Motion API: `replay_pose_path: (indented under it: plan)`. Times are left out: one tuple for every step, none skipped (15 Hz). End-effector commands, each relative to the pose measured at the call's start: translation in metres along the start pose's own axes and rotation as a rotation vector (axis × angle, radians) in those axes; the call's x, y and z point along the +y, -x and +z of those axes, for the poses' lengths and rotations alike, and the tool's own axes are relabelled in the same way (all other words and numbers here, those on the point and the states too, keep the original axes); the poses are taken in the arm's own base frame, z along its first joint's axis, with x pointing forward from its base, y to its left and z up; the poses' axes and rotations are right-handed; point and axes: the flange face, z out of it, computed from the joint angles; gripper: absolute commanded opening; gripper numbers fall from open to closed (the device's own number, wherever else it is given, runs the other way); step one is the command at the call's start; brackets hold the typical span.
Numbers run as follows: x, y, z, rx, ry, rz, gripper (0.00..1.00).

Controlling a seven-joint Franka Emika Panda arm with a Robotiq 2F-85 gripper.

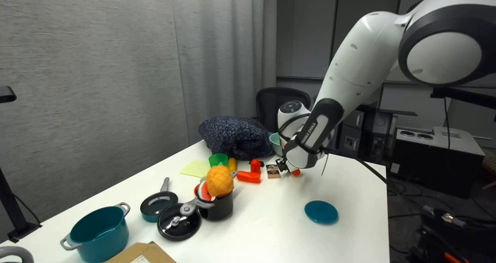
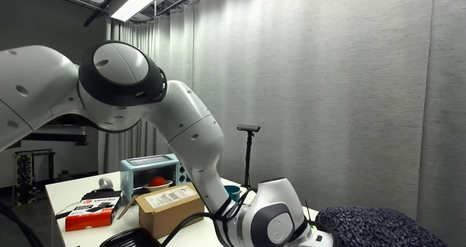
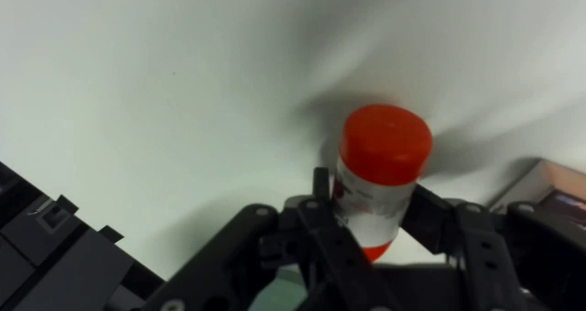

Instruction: Move the orange bottle to the left

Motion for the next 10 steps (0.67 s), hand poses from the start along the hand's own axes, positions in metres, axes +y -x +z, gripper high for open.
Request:
replay_pose_path:
  plan:
    - [0.009,-0.014,-0.029,-0.129,-0.092,-0.108,0.12]
    - [0.012,-0.015,-0.034,-0.177,-0.102,-0.133,0.12]
    - [0.016,-0.017,-0.042,-0.221,-0.112,-0.162,0.12]
    - [0.021,-0.018,-0.048,-0.271,-0.118,-0.186,0.12]
    - [0.028,-0.020,-0.057,-0.321,-0.123,-0.212,0.12]
    - [0.034,-0.022,-0.064,-0.356,-0.118,-0.221,0.12]
    - [0.041,-0.025,-0.071,-0.382,-0.116,-0.228,0.12]
    - [0.047,-0.028,-0.079,-0.402,-0.119,-0.231,0.12]
    - [0.053,-0.031,-0.085,-0.414,-0.121,-0.227,0.12]
    - [0.058,-0.034,-0.091,-0.407,-0.119,-0.209,0.12]
